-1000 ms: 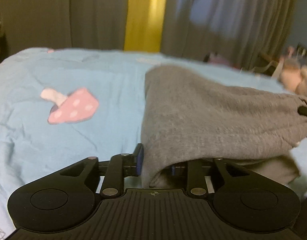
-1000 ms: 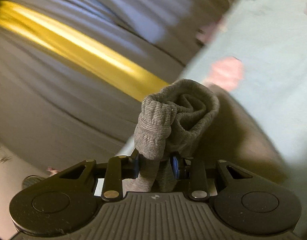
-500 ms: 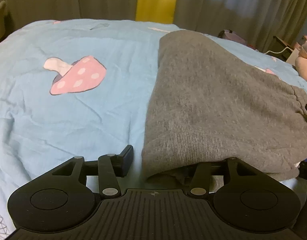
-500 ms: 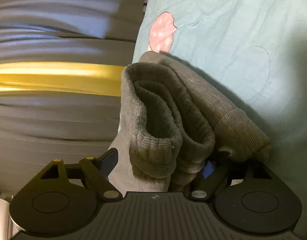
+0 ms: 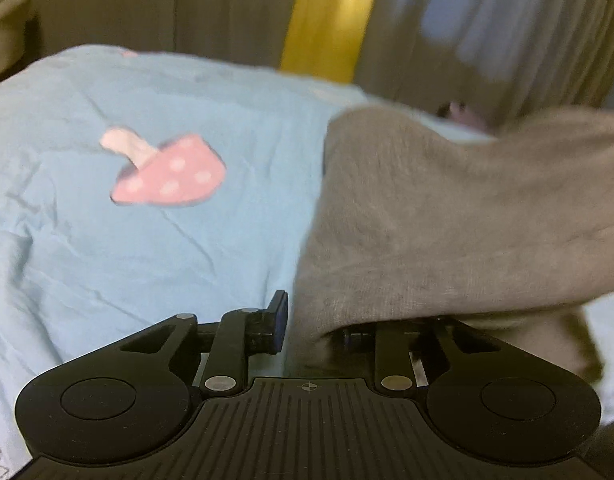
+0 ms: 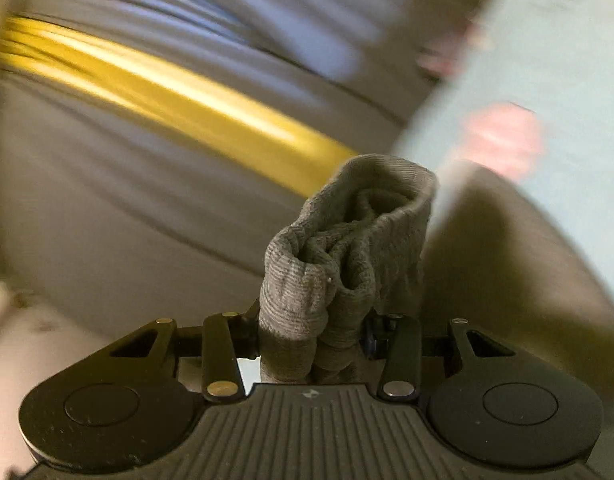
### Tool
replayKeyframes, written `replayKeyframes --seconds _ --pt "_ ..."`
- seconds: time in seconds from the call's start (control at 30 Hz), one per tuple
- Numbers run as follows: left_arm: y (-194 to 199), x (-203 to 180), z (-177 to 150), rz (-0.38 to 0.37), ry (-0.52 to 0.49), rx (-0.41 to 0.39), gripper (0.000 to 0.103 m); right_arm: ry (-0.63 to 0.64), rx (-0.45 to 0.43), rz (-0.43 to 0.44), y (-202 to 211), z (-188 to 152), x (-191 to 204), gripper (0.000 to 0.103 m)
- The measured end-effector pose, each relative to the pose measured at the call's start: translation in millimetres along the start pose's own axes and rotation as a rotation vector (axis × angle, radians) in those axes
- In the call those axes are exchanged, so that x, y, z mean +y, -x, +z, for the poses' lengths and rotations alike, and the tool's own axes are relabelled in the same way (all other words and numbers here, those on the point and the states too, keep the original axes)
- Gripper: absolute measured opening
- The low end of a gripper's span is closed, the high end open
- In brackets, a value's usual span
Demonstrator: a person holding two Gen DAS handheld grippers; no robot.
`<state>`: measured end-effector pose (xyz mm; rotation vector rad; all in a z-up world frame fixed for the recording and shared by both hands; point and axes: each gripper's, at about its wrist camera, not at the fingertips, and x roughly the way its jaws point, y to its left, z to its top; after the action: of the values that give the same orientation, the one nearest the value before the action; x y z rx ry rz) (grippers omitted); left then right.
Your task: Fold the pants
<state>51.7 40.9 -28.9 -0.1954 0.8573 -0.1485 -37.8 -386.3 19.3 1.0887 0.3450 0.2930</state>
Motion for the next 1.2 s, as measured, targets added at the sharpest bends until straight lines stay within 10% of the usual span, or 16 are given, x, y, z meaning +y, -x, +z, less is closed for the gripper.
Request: replayKeyframes --seconds 0.13,0.27,0.6,0.8,0.9,1.07,1.2 --pt "2 -3 -1 0.007 -0.022 -0.016 0.034 0.056 -0.015 -0.091 6 -1 -19 0.047" --pt "-17 -2 -2 0.022 -0.012 0.125 0.050 0.018 0.140 -0.579 -5 -19 -92 0.047" --pt "6 1 0 -0.004 0.016 0.041 0.052 0.085 0.107 -0.495 -8 -1 -77 0.048" --pt "43 4 4 -0.037 0.010 -0.012 0.058 0.413 0.071 -0.747 4 4 -50 0.092" --pt "50 -5 18 -0.023 -0.043 -0.065 0.074 0.509 0.024 -0.710 13 5 -53 0.097" --pt "23 -55 66 -0.027 -0.211 -0.176 0.088 0.395 0.074 -0.643 -7 6 -76 0.097" --pt "-41 -84 96 -0.055 -0.189 -0.100 0.088 0.436 0.116 -0.646 -14 -3 -76 0.098"
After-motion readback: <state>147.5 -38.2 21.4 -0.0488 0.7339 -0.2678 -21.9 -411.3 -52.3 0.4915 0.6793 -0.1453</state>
